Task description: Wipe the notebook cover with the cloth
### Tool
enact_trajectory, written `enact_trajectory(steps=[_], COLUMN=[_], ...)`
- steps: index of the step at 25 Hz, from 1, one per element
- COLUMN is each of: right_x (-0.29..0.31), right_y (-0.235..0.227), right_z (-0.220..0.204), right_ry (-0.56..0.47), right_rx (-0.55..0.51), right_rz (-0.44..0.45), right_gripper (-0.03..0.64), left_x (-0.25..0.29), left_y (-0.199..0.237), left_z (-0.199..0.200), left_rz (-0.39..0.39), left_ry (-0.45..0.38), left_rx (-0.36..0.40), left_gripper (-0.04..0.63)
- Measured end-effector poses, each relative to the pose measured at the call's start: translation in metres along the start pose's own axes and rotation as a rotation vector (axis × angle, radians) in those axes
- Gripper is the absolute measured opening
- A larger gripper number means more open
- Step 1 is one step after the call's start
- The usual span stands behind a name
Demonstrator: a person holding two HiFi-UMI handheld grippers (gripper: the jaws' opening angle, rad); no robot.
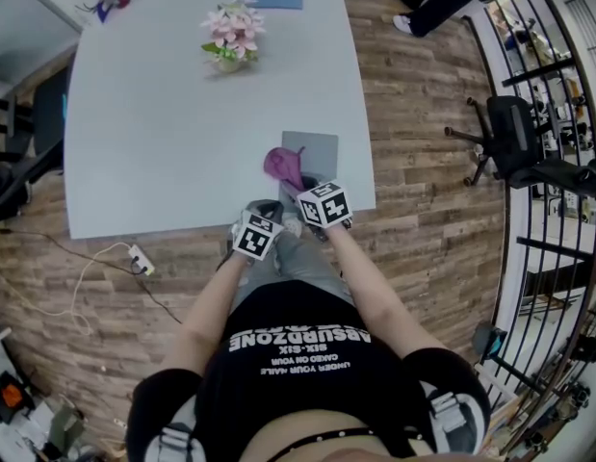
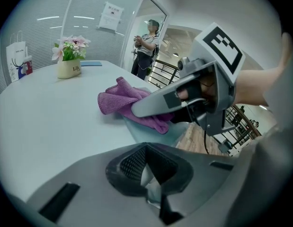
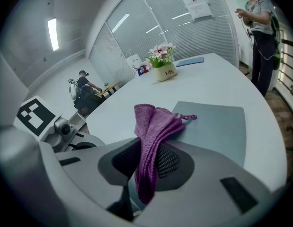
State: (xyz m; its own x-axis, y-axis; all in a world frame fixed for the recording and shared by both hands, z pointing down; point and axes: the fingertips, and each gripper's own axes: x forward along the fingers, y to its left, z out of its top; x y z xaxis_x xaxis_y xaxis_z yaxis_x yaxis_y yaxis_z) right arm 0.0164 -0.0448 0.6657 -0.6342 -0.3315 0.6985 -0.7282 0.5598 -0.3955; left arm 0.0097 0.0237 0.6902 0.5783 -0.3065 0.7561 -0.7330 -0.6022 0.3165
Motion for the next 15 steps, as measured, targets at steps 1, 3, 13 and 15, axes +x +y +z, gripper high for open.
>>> enact_trajectory(steps=[1, 3, 13, 15], right_x=[-0.001, -0.004, -0.019, -0.020], right_y=[0.003, 0.008, 0.033, 0.035], right_z=[-0.002, -0.008, -0.045, -0.048], right_ry=[0.000, 0.004, 0.029, 0.026], right_rx=[0.002, -0.001, 0.070, 0.069], right_rz=[0.005, 0.012, 0.062, 0.068], right_gripper=[0.084, 0.084, 0.083, 0.084], left_x=[0.000, -0.001, -0.001, -0.001], left_y=[0.000, 0.001, 0.000, 0.001], left_z=[-0.001, -0.001, -0.002, -0.003], left_rz=[-0.001, -0.002, -0.009, -0.010], left_ry=[0.000, -0.002, 0.002, 0.007], left_rx=[-0.001, -0.001, 0.010, 0.017], left_gripper=[0.014, 0.014, 0.014, 0.014])
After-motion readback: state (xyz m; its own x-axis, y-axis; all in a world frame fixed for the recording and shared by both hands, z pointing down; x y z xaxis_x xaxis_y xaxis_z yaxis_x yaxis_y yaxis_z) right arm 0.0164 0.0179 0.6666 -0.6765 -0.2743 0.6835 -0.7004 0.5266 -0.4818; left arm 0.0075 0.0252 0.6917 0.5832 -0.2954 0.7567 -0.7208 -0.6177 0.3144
